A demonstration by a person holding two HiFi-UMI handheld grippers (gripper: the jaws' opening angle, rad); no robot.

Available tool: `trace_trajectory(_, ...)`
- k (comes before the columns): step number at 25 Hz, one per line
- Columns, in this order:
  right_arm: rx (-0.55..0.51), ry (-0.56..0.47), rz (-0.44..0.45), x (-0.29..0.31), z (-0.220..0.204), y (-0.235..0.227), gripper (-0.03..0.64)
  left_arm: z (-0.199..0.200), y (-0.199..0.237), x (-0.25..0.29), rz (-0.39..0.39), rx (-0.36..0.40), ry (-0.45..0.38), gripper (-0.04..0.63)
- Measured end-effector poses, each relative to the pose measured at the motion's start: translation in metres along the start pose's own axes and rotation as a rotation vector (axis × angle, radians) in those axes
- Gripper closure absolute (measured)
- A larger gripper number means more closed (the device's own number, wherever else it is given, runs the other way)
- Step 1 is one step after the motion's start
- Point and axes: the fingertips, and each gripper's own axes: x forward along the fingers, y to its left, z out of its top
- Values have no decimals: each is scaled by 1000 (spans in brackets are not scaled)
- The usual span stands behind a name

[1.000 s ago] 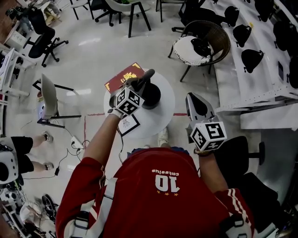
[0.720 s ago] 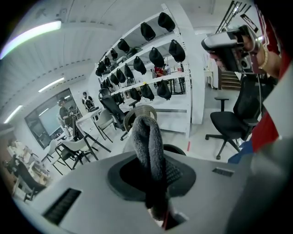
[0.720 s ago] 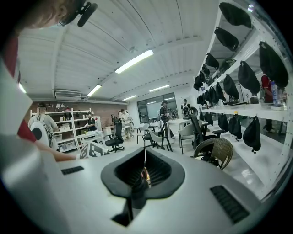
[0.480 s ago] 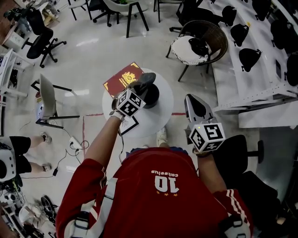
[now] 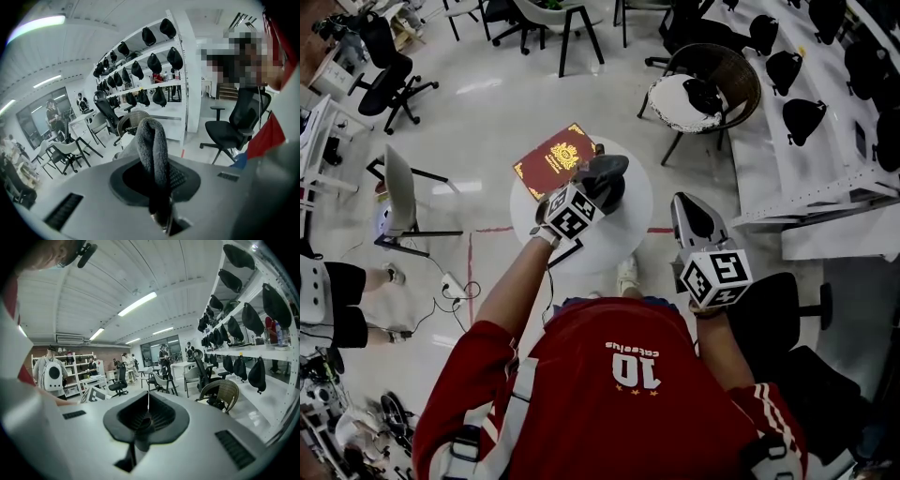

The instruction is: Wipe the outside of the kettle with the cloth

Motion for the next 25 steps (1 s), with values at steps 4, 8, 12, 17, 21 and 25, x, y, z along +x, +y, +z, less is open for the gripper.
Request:
trace_trajectory(4, 8, -11, -8, -9, 0, 0, 600, 2, -13, -2, -19, 15, -2, 548)
trace_trajectory(8, 13, -15, -16, -18, -2, 3, 600, 3, -26, -5, -33, 10, -7, 548)
trace_trajectory(12, 18, -20, -19, -26, -4, 9, 600, 3, -39, -11, -44, 10, -17, 548)
trace_trajectory(17, 23, -19, -19, -35, -12, 19, 600, 2, -59, -22, -64, 9, -27, 548)
trace_trajectory(21, 27, -13, -26, -40, -19, 25, 600, 0, -70, -35, -70, 8, -43, 548)
trace_trajectory(25, 17, 0, -20, -45, -25, 37, 600, -4, -80, -50, -72, -12, -67, 548)
